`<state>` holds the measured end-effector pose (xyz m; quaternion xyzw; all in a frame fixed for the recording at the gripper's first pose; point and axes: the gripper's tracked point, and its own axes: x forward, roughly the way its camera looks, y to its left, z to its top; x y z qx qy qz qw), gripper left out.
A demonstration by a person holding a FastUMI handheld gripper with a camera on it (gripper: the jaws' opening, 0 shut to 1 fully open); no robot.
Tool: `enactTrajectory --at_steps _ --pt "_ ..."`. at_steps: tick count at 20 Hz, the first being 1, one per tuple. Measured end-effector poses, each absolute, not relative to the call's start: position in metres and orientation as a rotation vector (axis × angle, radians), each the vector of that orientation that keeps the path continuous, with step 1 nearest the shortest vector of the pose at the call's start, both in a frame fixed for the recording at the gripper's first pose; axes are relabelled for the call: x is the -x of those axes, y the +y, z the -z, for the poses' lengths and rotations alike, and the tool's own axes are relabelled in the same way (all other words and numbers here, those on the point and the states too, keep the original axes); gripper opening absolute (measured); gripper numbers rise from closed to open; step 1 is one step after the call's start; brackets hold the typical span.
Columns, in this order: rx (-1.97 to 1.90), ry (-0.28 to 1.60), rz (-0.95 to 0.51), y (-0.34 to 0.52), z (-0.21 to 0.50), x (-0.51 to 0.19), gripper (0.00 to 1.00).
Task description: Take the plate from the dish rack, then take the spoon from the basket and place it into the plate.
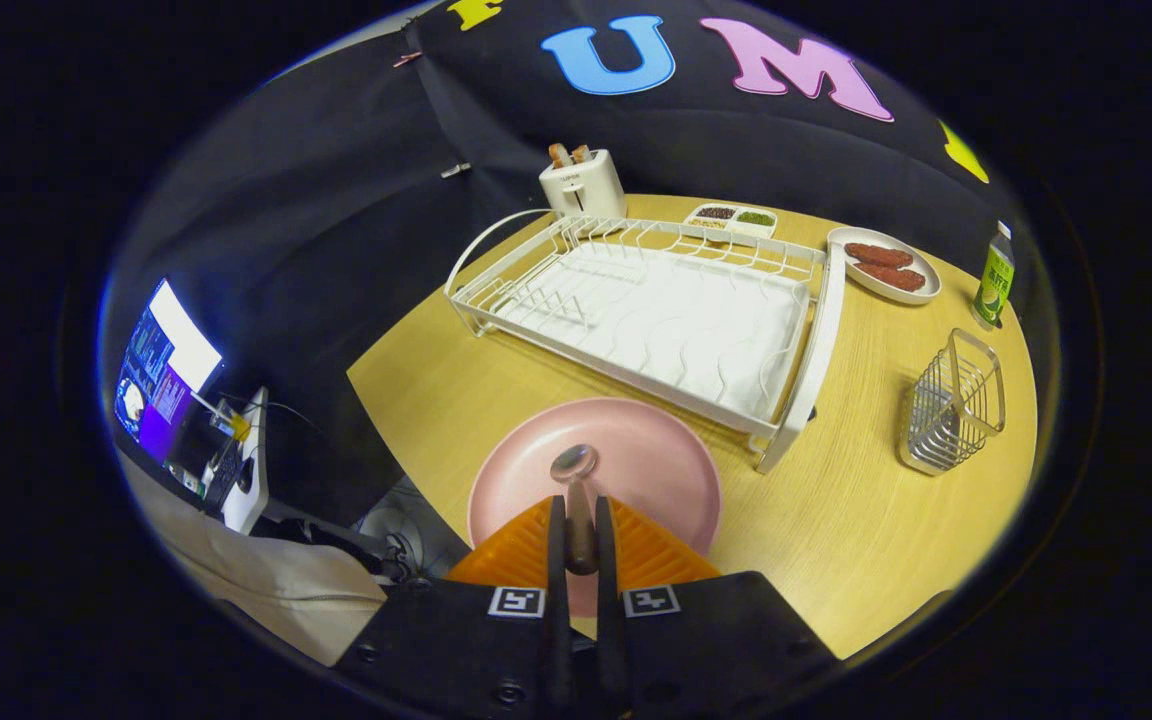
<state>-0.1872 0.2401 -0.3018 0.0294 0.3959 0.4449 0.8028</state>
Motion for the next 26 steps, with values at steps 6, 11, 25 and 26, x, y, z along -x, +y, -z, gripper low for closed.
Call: enactTrajectory --at_steps 6,11,25,26 --pt "0.029 0.882 -0.901 0.229 0.326 0.192 0.32" --pt "0.03 0.882 -0.858 0.223 0.326 0.19 0.87" --pt "0.042 0.572 -0.682 0.2 0.194 0.117 0.99" --pt "0.037 0.547 -0.658 0.195 0.181 0.108 0.99"
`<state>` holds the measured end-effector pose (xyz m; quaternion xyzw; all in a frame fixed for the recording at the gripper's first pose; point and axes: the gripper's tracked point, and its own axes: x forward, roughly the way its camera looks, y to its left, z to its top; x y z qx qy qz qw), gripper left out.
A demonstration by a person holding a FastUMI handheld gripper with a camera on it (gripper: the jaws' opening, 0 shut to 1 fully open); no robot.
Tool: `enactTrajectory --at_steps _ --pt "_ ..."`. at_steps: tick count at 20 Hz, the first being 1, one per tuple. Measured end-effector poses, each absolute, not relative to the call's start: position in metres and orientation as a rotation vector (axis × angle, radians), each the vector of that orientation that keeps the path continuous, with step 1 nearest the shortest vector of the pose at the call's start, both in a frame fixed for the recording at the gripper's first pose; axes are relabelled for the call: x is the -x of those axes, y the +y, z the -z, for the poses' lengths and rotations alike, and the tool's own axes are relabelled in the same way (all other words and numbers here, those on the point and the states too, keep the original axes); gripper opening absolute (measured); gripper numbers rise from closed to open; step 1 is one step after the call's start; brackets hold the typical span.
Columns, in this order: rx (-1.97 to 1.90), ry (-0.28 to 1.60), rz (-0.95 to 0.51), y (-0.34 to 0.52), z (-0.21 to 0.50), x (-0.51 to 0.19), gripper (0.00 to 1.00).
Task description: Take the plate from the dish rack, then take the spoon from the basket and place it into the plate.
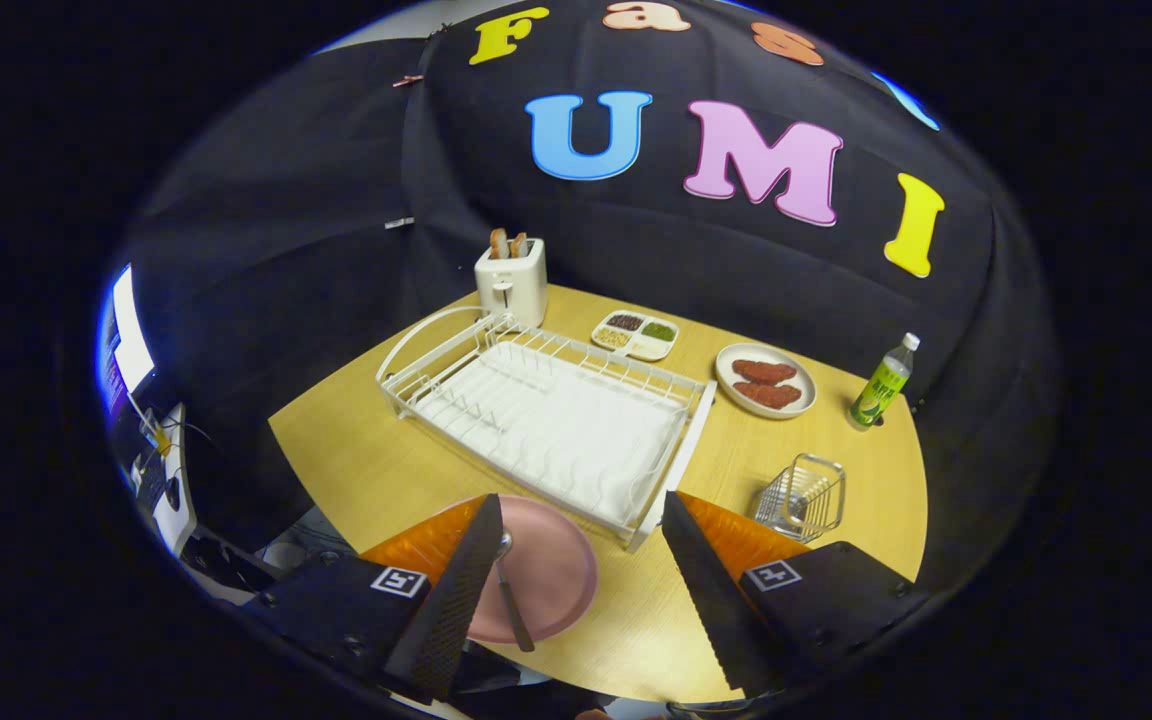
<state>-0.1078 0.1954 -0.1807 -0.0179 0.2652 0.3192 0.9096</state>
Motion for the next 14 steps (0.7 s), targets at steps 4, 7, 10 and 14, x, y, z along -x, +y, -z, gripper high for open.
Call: enactTrajectory --at_steps 4,7,10,14 --pt "-0.004 0.444 -0.563 0.174 0.129 0.073 0.98" --pt "-0.014 0.384 -0.502 0.152 0.098 0.058 0.99" --pt "-0.017 0.323 -0.44 0.124 0.072 0.048 0.99" --pt "0.01 0.253 -0.358 0.084 0.056 0.041 0.99"
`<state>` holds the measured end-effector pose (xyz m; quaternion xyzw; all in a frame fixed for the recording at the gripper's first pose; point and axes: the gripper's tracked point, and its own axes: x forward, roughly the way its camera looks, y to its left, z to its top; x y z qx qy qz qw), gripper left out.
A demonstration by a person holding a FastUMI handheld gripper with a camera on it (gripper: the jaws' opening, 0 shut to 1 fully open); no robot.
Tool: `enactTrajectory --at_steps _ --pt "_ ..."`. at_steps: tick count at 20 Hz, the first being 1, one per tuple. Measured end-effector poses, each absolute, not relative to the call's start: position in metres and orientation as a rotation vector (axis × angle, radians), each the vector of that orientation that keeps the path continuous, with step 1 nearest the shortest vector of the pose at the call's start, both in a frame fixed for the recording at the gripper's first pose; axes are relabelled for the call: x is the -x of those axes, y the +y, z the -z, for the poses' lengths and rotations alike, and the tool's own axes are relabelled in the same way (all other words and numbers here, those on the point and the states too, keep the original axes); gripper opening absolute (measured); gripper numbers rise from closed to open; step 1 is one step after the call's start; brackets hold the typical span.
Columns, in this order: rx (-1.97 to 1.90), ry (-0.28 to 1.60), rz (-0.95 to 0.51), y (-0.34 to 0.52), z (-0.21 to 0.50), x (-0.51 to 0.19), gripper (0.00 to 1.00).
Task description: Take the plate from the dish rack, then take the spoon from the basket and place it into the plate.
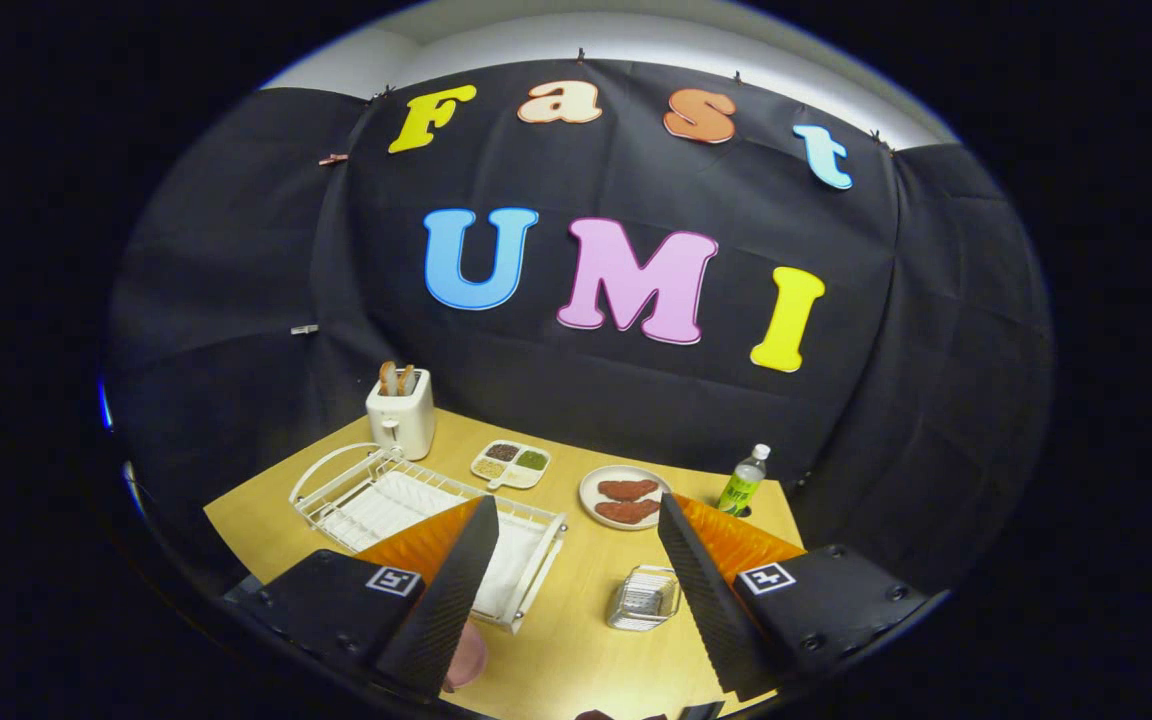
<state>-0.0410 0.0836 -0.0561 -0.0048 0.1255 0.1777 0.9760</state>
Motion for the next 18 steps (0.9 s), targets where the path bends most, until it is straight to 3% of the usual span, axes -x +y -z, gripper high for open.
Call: enactTrajectory --at_steps 7,18 --pt "0.023 0.219 -0.264 0.03 0.059 0.043 0.99" --pt "-0.023 0.255 -0.265 0.007 0.079 0.049 0.99"
